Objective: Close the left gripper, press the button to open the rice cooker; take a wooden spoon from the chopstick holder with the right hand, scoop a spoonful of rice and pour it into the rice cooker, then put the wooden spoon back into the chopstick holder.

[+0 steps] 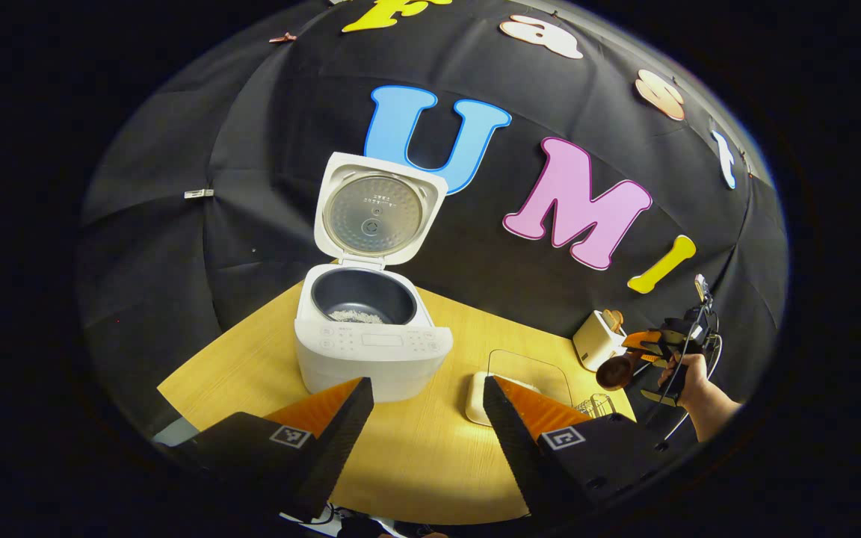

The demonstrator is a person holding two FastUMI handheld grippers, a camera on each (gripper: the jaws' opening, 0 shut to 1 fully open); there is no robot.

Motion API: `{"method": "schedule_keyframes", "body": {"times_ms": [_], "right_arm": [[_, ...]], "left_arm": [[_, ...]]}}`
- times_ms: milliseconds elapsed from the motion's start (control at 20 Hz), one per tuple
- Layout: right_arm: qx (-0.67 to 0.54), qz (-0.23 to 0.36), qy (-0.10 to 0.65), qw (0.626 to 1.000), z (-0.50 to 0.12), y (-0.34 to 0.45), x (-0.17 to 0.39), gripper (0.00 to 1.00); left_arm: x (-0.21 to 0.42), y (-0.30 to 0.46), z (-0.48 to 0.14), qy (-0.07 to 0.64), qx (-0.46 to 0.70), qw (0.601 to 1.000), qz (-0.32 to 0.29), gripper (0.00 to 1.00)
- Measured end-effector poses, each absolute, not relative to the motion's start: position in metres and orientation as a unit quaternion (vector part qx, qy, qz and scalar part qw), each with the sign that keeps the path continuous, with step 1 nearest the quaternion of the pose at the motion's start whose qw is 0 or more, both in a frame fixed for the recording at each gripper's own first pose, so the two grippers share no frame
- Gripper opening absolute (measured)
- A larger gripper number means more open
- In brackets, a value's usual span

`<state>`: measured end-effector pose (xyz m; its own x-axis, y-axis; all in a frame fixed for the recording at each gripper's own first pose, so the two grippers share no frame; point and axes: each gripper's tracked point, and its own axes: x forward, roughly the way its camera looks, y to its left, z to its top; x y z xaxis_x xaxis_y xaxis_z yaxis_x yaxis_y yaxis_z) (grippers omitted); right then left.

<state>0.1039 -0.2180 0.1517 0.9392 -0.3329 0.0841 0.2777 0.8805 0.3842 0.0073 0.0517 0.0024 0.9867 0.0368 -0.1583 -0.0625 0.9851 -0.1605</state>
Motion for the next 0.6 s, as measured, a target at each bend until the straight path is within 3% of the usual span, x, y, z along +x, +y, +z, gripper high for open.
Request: {"method": "schedule_keyframes", "body": {"times_ms": [250,600], "right_arm": [[0.17,-0.144,-0.099,0.97,0.156,-0.167,0.131,0.21],[0.118,-0.158,-0.081,0.977,0.1,-0.127,0.187,0.21]], "left_arm": [[0.006,0.069,-0.002,0.083,-0.084,0.993,0.028,0.96],[0.017,0.091,0.002,0.075,-0.084,0.993,0.023,0.96]]}}
